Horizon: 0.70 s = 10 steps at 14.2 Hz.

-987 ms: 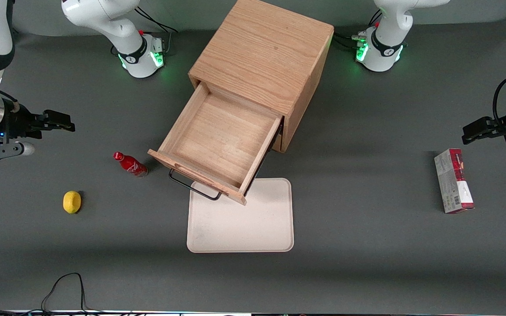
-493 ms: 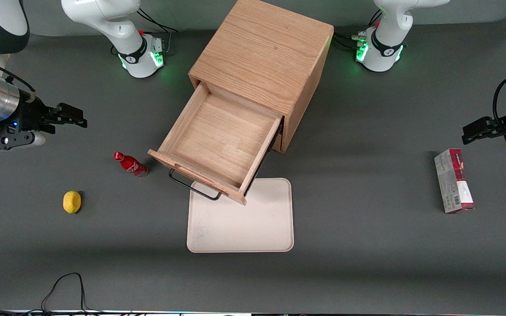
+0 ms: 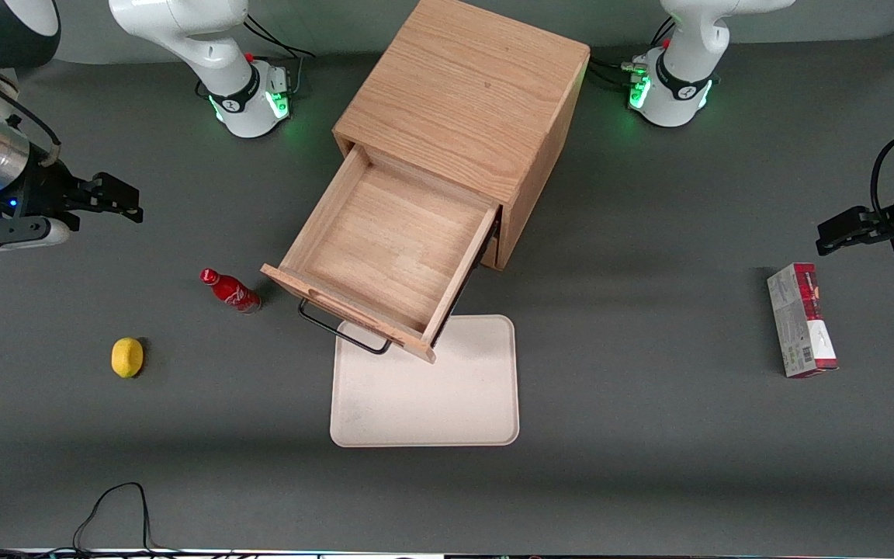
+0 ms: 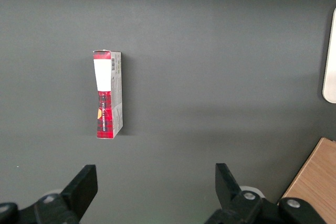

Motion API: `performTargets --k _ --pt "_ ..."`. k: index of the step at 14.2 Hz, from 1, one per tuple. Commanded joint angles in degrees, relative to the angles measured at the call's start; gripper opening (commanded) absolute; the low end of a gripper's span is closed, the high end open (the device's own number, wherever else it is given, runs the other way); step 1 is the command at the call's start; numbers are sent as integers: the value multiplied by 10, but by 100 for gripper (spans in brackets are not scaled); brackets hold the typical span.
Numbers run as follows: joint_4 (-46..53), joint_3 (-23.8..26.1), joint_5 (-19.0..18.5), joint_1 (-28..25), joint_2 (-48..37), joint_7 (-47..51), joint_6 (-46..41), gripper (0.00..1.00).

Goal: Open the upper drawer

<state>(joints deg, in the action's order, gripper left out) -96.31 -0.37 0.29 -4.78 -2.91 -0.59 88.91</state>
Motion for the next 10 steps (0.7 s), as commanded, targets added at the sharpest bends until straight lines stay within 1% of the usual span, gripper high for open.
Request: performTargets --k 1,2,4,6,10 --pt "2 -6 -2 -5 -10 -9 -12 100" --pt "9 -12 -1 -13 -6 -10 -12 100" --pt "21 -40 1 -39 -2 -10 -29 100" --pt "27 -43 13 -37 5 -12 -34 100" --pt "29 -43 17 -31 5 -26 -49 100"
